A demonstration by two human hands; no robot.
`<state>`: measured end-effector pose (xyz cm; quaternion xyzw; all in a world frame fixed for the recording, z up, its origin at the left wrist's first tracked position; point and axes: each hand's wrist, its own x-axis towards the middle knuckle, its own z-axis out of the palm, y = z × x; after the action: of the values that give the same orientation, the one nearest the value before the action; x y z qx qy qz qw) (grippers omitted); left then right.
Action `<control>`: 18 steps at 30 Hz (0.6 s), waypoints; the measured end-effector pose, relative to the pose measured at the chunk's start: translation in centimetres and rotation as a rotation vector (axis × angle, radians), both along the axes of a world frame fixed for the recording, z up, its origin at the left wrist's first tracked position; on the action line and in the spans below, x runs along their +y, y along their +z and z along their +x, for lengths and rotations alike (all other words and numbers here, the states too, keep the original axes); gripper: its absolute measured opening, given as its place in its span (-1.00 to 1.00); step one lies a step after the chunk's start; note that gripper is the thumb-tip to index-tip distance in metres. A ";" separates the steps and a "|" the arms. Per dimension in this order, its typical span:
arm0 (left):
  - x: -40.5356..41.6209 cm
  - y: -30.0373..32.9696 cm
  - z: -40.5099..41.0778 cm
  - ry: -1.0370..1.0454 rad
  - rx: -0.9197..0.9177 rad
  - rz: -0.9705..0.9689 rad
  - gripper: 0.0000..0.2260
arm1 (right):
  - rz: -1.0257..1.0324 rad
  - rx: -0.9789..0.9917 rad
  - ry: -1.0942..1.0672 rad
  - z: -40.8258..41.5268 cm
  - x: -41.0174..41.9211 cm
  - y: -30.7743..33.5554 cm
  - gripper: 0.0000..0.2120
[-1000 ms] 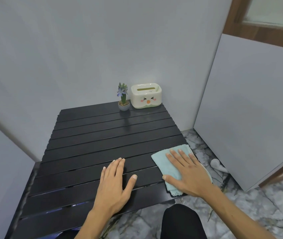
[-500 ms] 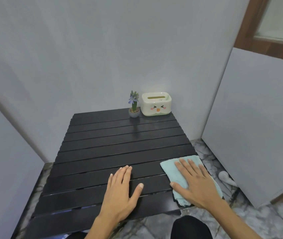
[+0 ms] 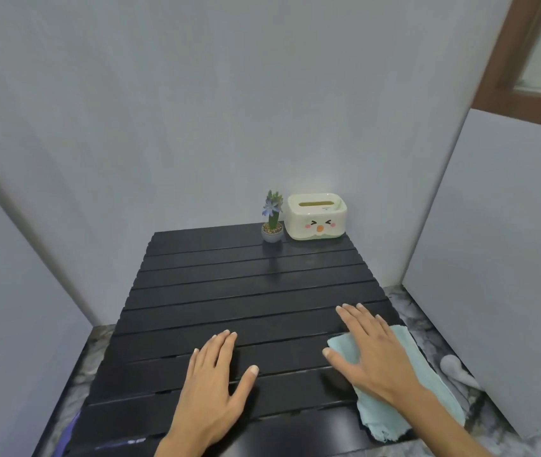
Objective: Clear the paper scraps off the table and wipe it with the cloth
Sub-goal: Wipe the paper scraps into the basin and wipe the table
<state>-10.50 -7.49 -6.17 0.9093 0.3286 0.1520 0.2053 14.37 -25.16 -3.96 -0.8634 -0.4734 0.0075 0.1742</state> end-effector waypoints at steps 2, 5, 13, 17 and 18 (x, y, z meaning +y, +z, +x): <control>1.2 0.0 0.2 0.003 0.004 0.010 -0.19 | -0.007 0.012 0.023 0.3 1.6 0.4 -0.18; 3.1 0.2 1.3 -0.003 0.012 0.028 -0.22 | -0.033 0.016 0.059 1.0 4.4 0.9 -0.18; 9.9 1.0 7.1 -0.034 0.023 0.070 -0.21 | -0.081 0.004 0.104 6.0 14.1 1.4 -0.17; 13.0 1.4 10.4 -0.048 0.030 0.079 -0.24 | -0.091 -0.016 0.120 8.4 17.9 1.0 -0.18; 13.7 1.4 11.2 -0.050 0.032 0.086 -0.23 | -0.101 -0.017 0.122 8.8 18.7 0.8 -0.18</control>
<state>0.68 6.21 -4.73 0.9275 0.3023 0.1461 0.1645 23.19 -6.47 -3.19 -0.8406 -0.5257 0.0347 0.1257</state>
